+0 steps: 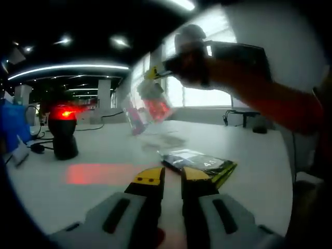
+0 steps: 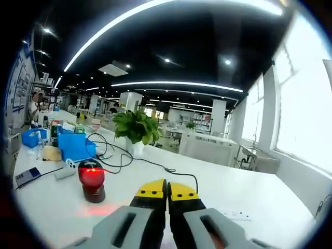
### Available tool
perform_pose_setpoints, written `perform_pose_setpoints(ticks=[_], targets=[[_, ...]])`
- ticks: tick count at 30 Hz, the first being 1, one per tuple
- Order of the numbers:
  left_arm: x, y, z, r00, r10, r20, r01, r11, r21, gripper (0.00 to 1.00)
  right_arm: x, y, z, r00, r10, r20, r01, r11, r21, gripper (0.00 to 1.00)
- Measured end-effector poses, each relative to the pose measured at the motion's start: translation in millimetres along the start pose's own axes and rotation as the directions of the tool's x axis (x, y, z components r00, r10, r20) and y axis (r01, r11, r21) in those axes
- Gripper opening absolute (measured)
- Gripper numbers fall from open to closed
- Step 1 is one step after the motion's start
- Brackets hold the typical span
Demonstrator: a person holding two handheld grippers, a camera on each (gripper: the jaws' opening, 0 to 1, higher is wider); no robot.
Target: Clip sheet goods on table flip sheet goods clip sheet goods scan sheet goods put sheet goods back to table
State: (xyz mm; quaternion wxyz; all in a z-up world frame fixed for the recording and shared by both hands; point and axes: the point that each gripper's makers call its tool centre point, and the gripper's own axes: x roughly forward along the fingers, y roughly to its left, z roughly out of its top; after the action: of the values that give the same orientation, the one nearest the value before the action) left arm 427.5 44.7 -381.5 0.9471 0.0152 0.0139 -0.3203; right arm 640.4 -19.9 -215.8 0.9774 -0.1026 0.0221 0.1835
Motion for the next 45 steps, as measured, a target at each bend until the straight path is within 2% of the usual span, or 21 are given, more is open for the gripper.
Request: perform_pose_setpoints(ticks=[5, 8, 24, 27, 35, 37, 40, 45], targets=[[0, -0.6, 0.2, 1.0, -0.002, 0.001, 0.002, 1.0, -0.002, 0.06, 8, 10, -4.4, 1.0, 0.0, 0.007, 0.0, 1.0, 0.008, 0.0], [-1, -3.8, 4.9, 0.999, -0.027, 0.027, 0.027, 0.999, -0.026, 0.06, 11, 14, -5.6, 1.0, -0.005, 0.014, 0.005, 1.0, 0.013, 0.0], [-1, -4.7, 6.5, 1.0, -0.018, 0.025, 0.019, 1.0, -0.018, 0.06, 17, 27, -19.5, 0.999, -0.028, 0.027, 0.027, 0.999, 0.035, 0.0], [-1, -5.1, 6.6, 0.999, -0.019, 0.026, 0.02, 1.0, -0.019, 0.06, 17, 31, -19.1, 0.998, -0.037, 0.041, 0.036, 0.999, 0.025, 0.0], [5, 11.1, -2.7, 1.0, -0.019, 0.02, 0.02, 0.999, -0.031, 0.06, 17, 47, -16.8, 0.996, -0.048, 0.072, 0.048, 0.999, 0.001, 0.0], [5, 12.1, -3.6, 1.0, -0.019, 0.02, 0.02, 0.999, -0.03, 0.06, 18, 54, -14.2, 0.995, -0.057, 0.085, 0.061, 0.997, -0.048, 0.0], [0, -1.6, 4.2, 0.999, -0.019, 0.028, 0.019, 1.0, -0.01, 0.06, 19, 63, -12.9, 0.994, -0.052, 0.092, 0.058, 0.996, -0.064, 0.0], [-1, -3.0, 3.9, 1.0, -0.017, 0.025, 0.017, 1.0, -0.015, 0.06, 25, 69, -12.3, 0.993, -0.068, 0.093, 0.071, 0.997, -0.027, 0.0]])
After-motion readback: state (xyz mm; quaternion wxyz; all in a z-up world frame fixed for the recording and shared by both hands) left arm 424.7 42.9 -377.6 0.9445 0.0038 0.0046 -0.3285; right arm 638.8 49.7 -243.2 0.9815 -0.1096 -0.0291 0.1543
